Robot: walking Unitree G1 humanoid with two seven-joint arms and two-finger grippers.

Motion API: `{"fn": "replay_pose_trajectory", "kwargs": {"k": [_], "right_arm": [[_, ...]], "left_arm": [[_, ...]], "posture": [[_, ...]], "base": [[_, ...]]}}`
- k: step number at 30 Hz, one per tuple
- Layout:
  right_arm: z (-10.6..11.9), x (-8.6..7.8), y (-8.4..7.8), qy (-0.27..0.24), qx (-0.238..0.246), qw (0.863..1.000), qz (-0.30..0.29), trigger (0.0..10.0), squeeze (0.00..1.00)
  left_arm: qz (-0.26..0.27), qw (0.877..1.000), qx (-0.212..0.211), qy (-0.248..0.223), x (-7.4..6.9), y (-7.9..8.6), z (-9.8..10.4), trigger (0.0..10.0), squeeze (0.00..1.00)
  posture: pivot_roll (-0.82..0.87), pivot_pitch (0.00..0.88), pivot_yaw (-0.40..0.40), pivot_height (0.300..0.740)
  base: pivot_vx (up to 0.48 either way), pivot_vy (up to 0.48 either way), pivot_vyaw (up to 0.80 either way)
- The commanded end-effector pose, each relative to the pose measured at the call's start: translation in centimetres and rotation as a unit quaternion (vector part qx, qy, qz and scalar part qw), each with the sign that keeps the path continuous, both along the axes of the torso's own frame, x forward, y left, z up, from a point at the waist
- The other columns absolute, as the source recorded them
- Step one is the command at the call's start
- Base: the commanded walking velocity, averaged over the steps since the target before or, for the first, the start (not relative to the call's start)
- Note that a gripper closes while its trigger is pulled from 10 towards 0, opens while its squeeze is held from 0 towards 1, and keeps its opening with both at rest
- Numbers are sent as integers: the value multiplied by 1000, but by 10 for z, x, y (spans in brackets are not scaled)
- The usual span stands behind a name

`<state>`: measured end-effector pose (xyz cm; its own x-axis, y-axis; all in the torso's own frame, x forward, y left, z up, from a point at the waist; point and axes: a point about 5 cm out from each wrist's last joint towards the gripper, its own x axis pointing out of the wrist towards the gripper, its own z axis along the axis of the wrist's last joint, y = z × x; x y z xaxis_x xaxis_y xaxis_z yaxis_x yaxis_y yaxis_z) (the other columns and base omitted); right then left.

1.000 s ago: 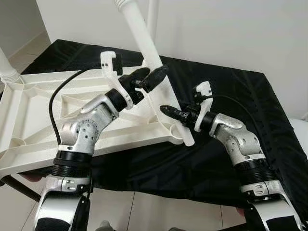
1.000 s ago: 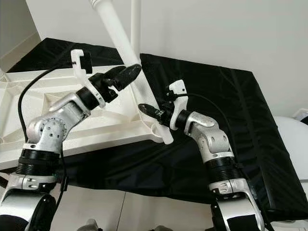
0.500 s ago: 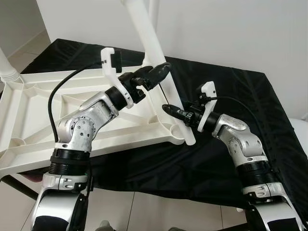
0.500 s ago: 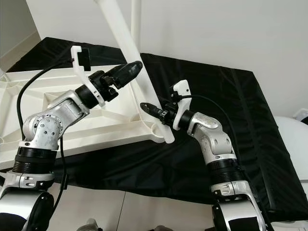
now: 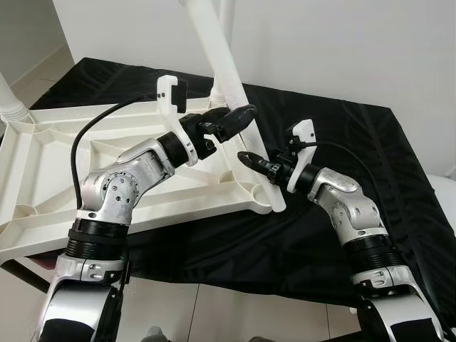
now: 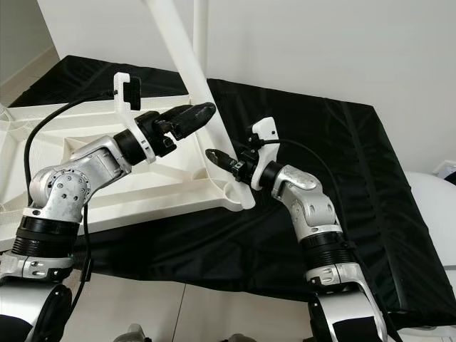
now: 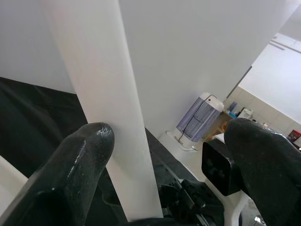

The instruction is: Building children table

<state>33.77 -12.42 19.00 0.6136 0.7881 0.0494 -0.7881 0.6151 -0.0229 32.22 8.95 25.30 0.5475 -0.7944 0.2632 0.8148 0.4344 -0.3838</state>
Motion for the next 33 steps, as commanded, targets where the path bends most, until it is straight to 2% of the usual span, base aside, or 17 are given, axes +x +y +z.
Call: {"fn": "replay_pose_trajectory", "kwargs": {"k": [1, 4, 9, 13, 15, 20, 25, 33], "right_arm": [[4, -4, 3, -16, 6, 1000, 19, 10000, 0], [6, -8, 7, -19, 15, 999, 39, 10000, 0], [7, -7, 9, -23, 20, 999, 38, 10000, 0], [12, 4, 5, -27, 39, 999, -11, 10000, 0], [14, 6, 5, -26, 45, 999, -15, 10000, 0], [15, 5, 5, -27, 43, 999, -8, 10000, 0], [14, -4, 11, -30, 39, 998, 35, 10000, 0], [11, -7, 14, -28, 28, 998, 57, 10000, 0]], "left_arm": [[-110, 993, -20, -49, -10, -7, 3, 10000, 0], [-97, 994, -22, -42, -6, -11, 2, 10000, 0], [-94, 995, -15, -38, -4, -13, 0, 10000, 0], [-92, 995, 2, -35, -4, -12, -4, 10000, 0], [-91, 995, 2, -34, -4, -12, -4, 10000, 0], [-88, 996, 3, -32, -4, -11, -5, 10000, 0], [-67, 997, 2, -32, 2, -9, -4, 10000, 0], [-63, 997, -8, -41, 7, -14, 4, 10000, 0]], "posture": [[-4, 0, -46, 740], [-8, 0, -42, 740], [-11, 0, -41, 740], [-13, 0, -39, 740], [-13, 0, -40, 740], [-12, 0, -43, 740], [-12, 0, -45, 740], [-14, 0, -48, 740]], "base": [[0, 0, 0], [0, 0, 0], [0, 0, 0], [0, 0, 0], [0, 0, 0], [0, 0, 0], [0, 0, 0], [0, 0, 0]]}}
